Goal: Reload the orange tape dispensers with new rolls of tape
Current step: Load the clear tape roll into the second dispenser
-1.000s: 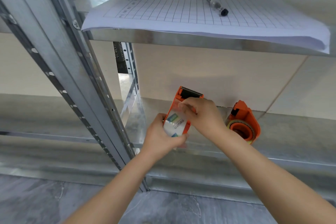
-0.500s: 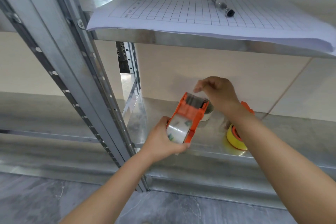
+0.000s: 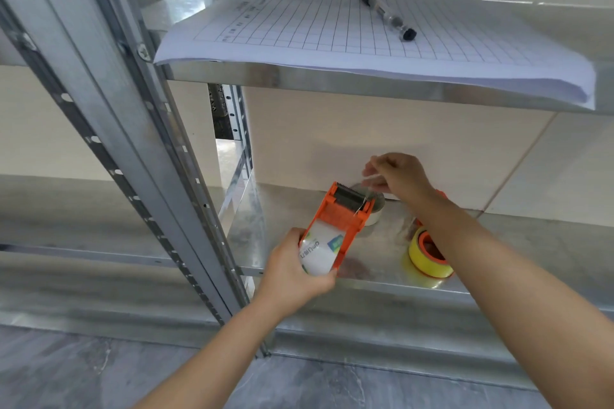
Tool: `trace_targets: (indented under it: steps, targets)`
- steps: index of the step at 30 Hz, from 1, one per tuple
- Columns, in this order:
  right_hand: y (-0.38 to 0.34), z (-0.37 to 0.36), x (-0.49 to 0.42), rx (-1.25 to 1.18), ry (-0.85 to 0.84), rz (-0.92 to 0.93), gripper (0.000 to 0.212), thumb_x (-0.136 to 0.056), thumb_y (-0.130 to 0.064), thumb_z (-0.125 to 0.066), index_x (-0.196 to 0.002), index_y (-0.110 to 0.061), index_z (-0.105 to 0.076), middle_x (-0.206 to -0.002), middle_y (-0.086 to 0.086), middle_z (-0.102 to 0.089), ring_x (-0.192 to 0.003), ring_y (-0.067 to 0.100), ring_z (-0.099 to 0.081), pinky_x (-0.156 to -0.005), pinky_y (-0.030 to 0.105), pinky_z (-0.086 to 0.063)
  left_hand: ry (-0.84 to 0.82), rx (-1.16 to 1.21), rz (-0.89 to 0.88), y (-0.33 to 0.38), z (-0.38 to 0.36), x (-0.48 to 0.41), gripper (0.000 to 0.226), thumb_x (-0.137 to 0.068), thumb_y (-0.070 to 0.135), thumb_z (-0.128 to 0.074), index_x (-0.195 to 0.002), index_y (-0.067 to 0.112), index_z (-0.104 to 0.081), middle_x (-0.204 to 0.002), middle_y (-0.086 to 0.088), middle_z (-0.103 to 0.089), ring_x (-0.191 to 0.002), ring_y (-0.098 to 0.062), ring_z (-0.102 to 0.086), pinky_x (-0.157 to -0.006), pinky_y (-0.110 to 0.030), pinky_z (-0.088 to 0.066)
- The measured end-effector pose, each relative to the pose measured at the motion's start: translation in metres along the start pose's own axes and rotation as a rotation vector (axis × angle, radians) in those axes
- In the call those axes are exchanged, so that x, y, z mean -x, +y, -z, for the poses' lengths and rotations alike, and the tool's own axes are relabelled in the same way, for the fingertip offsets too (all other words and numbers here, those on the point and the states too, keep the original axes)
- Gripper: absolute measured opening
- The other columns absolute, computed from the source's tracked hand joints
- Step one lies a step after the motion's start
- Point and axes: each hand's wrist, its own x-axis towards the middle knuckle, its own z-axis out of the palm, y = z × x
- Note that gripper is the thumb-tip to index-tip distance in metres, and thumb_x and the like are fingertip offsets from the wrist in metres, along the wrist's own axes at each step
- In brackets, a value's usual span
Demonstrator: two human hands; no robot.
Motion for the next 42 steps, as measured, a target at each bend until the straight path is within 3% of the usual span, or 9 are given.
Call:
trace_targets:
  steps: [3,7,11,17,24,29,33,37,42]
  targets:
    - [0.013,-0.003,-0.001,-0.132,-0.138,-0.201,0.025,-0.093,-0.017,-0.052,-0.071,-0.010,-0.061,-0.074,0.005,-0.066,-0.055,0.011,-0.067,-0.059,0.023,-0.058,0.013,-0.020,-0.006,-0.002,0.001,0.005,0.043,-0.048,0.037,-0.073,-0.085,0.034,-0.050,-0.074,0.010,-0.064,-0.066,0.001,-0.063,-0.050,-0.017,-0.048]
    - [0.031,-0.012,0.005,-0.276,-0.232,-0.395,0.010,-0.092,-0.011,-0.052,-0.097,-0.008,-0.060,-0.071,0.005,-0.061,-0.055,0.012,-0.062,-0.049,0.021,-0.056,-0.001,-0.004,-0.021,0.002,0.006,0.007,0.045,-0.046,0.039,-0.072,-0.085,0.037,-0.050,-0.075,0.010,-0.066,-0.066,0.000,-0.065,-0.055,-0.023,-0.051]
    - [0.052,-0.019,0.015,-0.467,-0.415,-0.575,0.024,-0.093,-0.006,-0.043,-0.079,-0.010,-0.062,-0.061,0.002,-0.068,-0.054,0.011,-0.065,-0.054,0.021,-0.056,-0.001,0.078,-0.008,0.008,0.007,0.009,0.046,-0.043,0.037,-0.070,-0.085,0.032,-0.051,-0.073,0.009,-0.065,-0.059,0.003,-0.061,-0.049,-0.015,-0.044]
    - [0.063,-0.021,0.020,-0.495,-0.597,-0.624,0.010,-0.075,-0.013,-0.058,-0.083,-0.010,-0.063,-0.076,0.005,-0.066,-0.071,0.016,-0.063,-0.065,0.024,-0.054,-0.004,0.098,0.013,0.005,0.005,0.013,0.051,-0.043,0.044,-0.073,-0.087,0.031,-0.051,-0.075,0.012,-0.064,-0.061,0.005,-0.062,-0.051,-0.014,-0.046]
    - [0.089,-0.031,0.041,-0.551,-0.397,-0.632,0.021,-0.088,-0.019,-0.058,-0.105,-0.008,-0.064,-0.092,0.007,-0.068,-0.082,0.019,-0.064,-0.077,0.032,-0.056,0.076,0.308,0.162,0.000,0.007,0.000,0.040,-0.060,0.017,-0.079,-0.092,0.026,-0.056,-0.088,0.003,-0.067,-0.074,-0.005,-0.065,-0.057,-0.014,-0.051]
    - [0.095,-0.044,0.069,-0.711,-0.370,-0.495,0.041,-0.093,-0.036,-0.046,-0.121,-0.009,-0.059,-0.119,0.015,-0.064,-0.111,0.032,-0.059,-0.097,0.049,-0.048,0.098,0.641,0.345,-0.002,0.010,-0.017,0.038,-0.076,0.007,-0.070,-0.111,0.003,-0.059,-0.106,-0.020,-0.067,-0.100,-0.037,-0.063,-0.092,-0.050,-0.050]
    - [0.095,-0.063,0.088,-0.803,-0.288,-0.381,0.035,-0.096,-0.034,-0.041,-0.107,-0.015,-0.068,-0.109,0.012,-0.069,-0.100,0.025,-0.065,-0.085,0.044,-0.055,0.031,0.787,0.366,-0.006,0.004,-0.021,0.045,-0.068,0.015,-0.062,-0.109,-0.003,-0.060,-0.100,-0.021,-0.064,-0.095,-0.034,-0.060,-0.087,-0.043,-0.049]
    - [0.087,-0.072,0.094,-0.777,-0.278,-0.282,0.026,-0.093,-0.032,-0.047,-0.105,-0.020,-0.067,-0.100,0.004,-0.074,-0.091,0.018,-0.070,-0.073,0.042,-0.058,-0.025,0.924,0.400,-0.014,0.001,-0.029,0.027,-0.089,0.013,-0.050,-0.110,-0.002,-0.059,-0.103,-0.022,-0.065,-0.094,-0.030,-0.062,-0.084,-0.040,-0.050]
    - [0.078,-0.076,0.082,-0.578,-0.171,-0.256,0.025,-0.093,-0.030,-0.053,-0.116,-0.027,-0.061,-0.104,0.005,-0.073,-0.097,0.023,-0.068,-0.081,0.040,-0.057,-0.052,0.508,0.487,-0.030,-0.003,-0.049,0.044,-0.097,0.037,-0.033,-0.115,0.008,-0.060,-0.106,-0.019,-0.067,-0.093,-0.029,-0.062,-0.084,-0.043,-0.051]
